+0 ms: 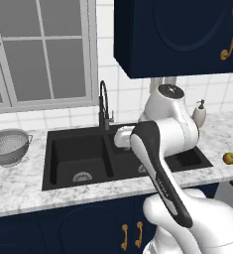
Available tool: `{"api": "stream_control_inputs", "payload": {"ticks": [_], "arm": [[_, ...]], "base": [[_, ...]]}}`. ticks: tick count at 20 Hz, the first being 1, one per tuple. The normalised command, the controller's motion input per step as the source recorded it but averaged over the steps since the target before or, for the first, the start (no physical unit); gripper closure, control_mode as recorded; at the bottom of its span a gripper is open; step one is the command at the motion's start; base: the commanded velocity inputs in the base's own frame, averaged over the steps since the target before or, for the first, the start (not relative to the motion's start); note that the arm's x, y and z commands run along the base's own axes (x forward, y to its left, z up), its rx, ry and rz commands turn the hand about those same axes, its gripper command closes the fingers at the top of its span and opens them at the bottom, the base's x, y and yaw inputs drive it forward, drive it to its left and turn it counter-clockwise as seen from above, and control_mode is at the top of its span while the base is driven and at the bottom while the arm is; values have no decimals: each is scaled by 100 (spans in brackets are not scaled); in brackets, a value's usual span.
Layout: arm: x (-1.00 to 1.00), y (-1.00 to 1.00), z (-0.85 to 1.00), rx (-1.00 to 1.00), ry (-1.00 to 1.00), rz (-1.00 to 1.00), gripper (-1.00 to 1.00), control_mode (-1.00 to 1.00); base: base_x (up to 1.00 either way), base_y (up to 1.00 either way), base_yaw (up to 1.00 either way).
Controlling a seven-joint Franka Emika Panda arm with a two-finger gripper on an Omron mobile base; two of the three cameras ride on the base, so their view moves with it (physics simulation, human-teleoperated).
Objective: Put the colander in the sink, put the apple, orange in the colander, and turn on the sink faucet and pour water over the colander.
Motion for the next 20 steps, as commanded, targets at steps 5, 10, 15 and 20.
{"api": "stream_control_inputs", "payload": {"ticks": [5, 10, 15, 20], "arm": [[1, 77, 0, 3, 0, -14, -100, -100], [34, 70, 1, 12, 2, -5, -100, -100], [61, 69, -8, 27, 17, 0, -100, -100], [64, 74, -14, 24, 4, 0, -100, -100]], "base": [[0, 0, 0], [0, 0, 0], [0, 0, 0], [0, 0, 0]]}}
